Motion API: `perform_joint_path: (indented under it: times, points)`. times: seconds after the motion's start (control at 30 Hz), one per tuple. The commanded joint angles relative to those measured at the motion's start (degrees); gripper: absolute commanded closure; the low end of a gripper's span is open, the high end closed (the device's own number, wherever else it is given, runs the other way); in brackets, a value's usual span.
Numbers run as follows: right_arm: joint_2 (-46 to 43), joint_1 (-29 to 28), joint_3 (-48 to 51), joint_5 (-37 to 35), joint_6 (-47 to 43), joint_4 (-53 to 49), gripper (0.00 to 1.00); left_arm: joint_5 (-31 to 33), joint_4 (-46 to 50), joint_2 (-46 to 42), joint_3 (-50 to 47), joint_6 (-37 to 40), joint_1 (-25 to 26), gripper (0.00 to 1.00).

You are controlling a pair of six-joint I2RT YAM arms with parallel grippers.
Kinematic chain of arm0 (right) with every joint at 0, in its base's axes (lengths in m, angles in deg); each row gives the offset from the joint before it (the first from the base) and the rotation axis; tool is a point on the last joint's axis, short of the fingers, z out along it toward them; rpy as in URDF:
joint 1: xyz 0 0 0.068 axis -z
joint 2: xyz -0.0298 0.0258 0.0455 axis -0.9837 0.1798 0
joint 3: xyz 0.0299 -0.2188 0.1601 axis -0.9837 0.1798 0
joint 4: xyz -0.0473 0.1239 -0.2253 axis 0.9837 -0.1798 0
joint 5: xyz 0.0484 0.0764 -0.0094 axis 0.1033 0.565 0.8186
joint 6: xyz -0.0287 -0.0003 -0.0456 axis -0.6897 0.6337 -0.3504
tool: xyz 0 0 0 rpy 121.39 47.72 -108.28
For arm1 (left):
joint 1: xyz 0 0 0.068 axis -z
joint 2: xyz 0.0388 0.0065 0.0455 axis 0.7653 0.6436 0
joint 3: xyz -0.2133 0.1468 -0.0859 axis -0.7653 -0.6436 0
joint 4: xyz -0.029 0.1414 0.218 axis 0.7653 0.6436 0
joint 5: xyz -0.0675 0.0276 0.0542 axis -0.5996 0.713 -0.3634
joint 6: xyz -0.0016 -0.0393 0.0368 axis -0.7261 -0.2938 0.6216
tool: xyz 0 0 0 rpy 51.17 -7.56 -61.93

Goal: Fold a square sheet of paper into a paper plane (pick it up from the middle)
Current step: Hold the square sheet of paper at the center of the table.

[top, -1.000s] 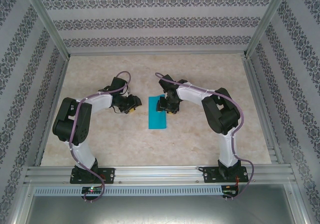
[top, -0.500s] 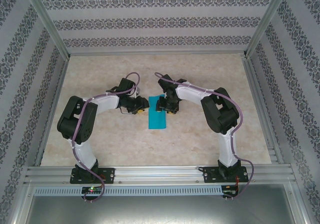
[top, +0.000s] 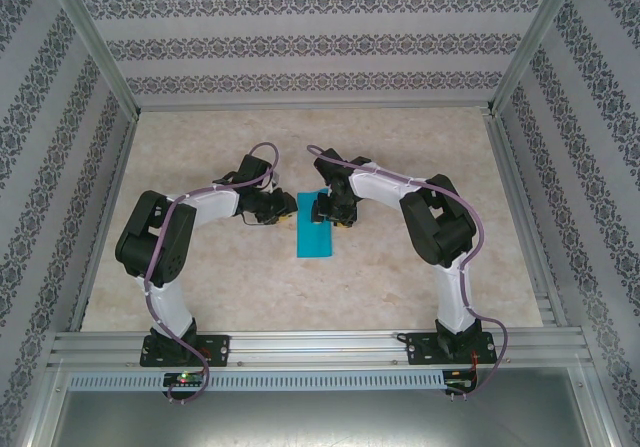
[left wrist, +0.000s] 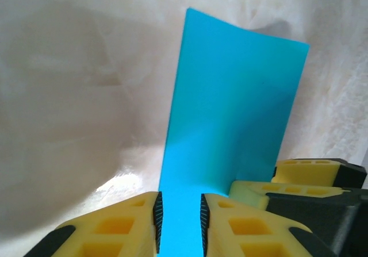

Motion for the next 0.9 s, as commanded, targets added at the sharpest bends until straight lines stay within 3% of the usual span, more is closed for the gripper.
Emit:
perform_joint_path:
  times: [0.0, 0.43, 0.87]
  points:
    - [12.25, -1.88, 4.84, -0.87, -1.89, 5.82, 0.43, -2.11, -3.48, 0.23, 0.25, -1.09, 0.67, 0.76]
    - [12.71, -1.99, 4.49, -0.69, -2.11, 5.82, 0.44, -5.07, -0.65, 4.42, 3.35, 0.83, 2.09, 0.86]
    - [12.18, -2.17, 4.69, -0.52, -2.34, 5.73, 0.44, -2.68, 4.76, 8.11, 3.95, 1.44, 2.39, 0.96]
